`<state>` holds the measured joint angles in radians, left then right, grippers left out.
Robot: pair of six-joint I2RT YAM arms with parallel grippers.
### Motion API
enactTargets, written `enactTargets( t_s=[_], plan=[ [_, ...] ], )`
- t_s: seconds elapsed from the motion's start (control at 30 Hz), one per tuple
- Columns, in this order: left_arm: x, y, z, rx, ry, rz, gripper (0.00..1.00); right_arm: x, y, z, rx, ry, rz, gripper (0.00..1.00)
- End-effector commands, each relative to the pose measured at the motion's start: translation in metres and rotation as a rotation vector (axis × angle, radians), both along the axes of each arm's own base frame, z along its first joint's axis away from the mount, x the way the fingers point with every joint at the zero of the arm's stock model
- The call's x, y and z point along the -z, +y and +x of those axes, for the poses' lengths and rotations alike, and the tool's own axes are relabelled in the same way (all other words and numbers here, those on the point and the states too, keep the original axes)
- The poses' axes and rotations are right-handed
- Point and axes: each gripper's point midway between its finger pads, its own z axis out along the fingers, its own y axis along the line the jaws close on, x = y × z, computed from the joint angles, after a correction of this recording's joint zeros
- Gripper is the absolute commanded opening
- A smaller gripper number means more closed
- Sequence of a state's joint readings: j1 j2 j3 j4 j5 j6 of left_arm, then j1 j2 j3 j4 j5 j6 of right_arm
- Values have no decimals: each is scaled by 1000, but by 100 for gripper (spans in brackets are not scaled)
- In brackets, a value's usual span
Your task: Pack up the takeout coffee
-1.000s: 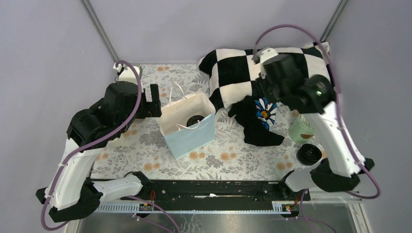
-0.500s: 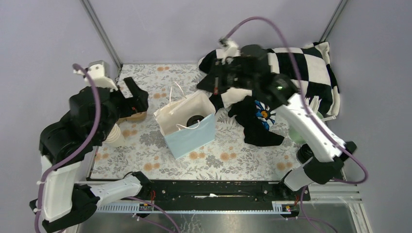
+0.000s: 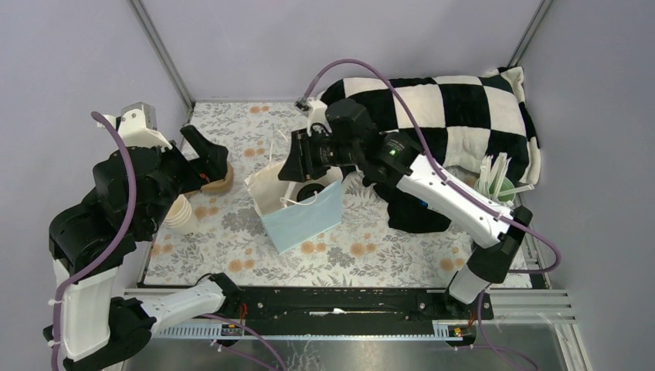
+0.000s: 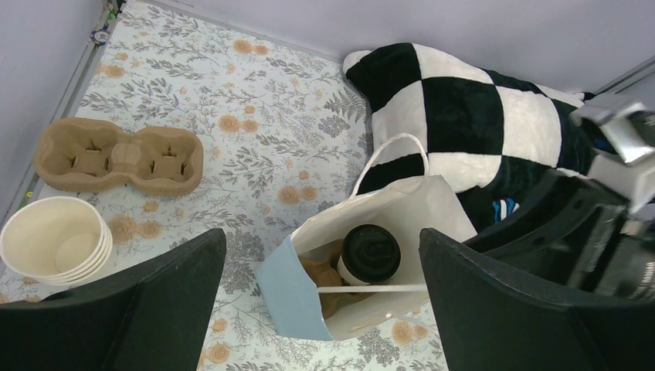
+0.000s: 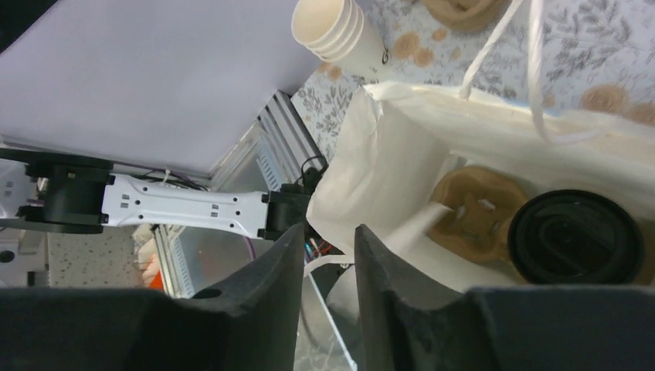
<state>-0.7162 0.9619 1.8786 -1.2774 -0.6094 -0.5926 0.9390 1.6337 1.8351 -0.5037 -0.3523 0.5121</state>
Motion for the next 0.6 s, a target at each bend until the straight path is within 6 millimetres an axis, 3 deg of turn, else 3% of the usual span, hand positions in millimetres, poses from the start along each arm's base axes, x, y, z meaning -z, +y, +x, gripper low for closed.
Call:
enactTargets(
  t_s=[0.0, 0.07, 0.17, 0.23, 0.33, 0.57],
  plan=[
    [-6, -9, 6, 13, -6, -18, 99, 8, -2, 6, 41, -49, -64, 52],
    [-7, -11, 8, 17, -6, -12, 99, 2, -25, 24, 162, -115, -117, 76],
    [-13, -13, 12, 19, -18, 2, 99, -26, -79, 63, 411, -188, -184, 89],
    [-23, -12, 14, 12, -38, -1, 99, -49, -114, 73, 526, -222, -189, 99],
    [-45, -10, 14, 4, -93, -35, 99, -84, -158, 73, 663, -306, -161, 100],
    [-101, -2, 8, 14, -296, -130, 99, -149, -243, 45, 873, -451, -60, 100]
  ],
)
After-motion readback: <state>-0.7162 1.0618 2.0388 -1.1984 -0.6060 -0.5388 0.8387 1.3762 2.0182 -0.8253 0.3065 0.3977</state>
